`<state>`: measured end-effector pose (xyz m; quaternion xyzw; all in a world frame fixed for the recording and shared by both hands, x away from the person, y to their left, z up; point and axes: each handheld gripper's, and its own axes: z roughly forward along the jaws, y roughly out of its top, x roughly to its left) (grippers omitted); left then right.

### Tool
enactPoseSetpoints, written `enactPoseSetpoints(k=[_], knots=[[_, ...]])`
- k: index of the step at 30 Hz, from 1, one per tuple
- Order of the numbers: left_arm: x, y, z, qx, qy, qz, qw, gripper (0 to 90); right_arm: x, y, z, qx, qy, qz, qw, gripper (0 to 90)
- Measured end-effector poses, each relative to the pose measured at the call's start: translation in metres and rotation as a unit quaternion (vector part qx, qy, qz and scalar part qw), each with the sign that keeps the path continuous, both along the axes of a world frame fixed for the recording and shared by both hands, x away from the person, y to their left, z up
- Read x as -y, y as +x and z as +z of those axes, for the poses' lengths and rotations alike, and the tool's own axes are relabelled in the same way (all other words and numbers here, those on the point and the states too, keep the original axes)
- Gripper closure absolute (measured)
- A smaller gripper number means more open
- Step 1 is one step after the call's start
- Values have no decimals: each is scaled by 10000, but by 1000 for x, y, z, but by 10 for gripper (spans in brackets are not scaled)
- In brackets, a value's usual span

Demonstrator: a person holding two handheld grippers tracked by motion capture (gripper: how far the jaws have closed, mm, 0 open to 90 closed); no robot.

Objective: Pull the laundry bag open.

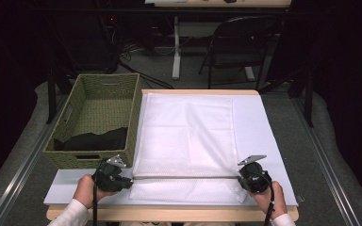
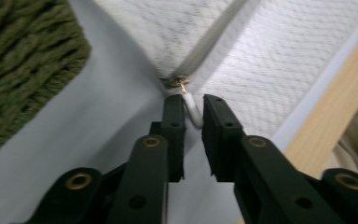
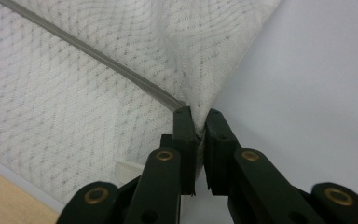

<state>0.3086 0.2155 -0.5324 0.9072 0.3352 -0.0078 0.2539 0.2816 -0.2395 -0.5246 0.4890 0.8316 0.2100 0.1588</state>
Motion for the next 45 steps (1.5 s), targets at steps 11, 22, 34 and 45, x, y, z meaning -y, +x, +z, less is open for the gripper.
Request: enactPoseSetpoints(k=[11,22,34,45], knots=[[16,-9,4,125,-135,-238,9995,593,4,-3,7,69,196,186,9996,599],[20,-9,8,175,-606,-283,9976,355,6,-10,21,287,750,671,9945,268],[2,-16,24,405,-918,-33,9950,68,-17,-13,25,569,1109,1167,9853,121],[-24,-28,27,920,-2444,256,9650,0,-41,-7,23,527,974,1495,9825,87]])
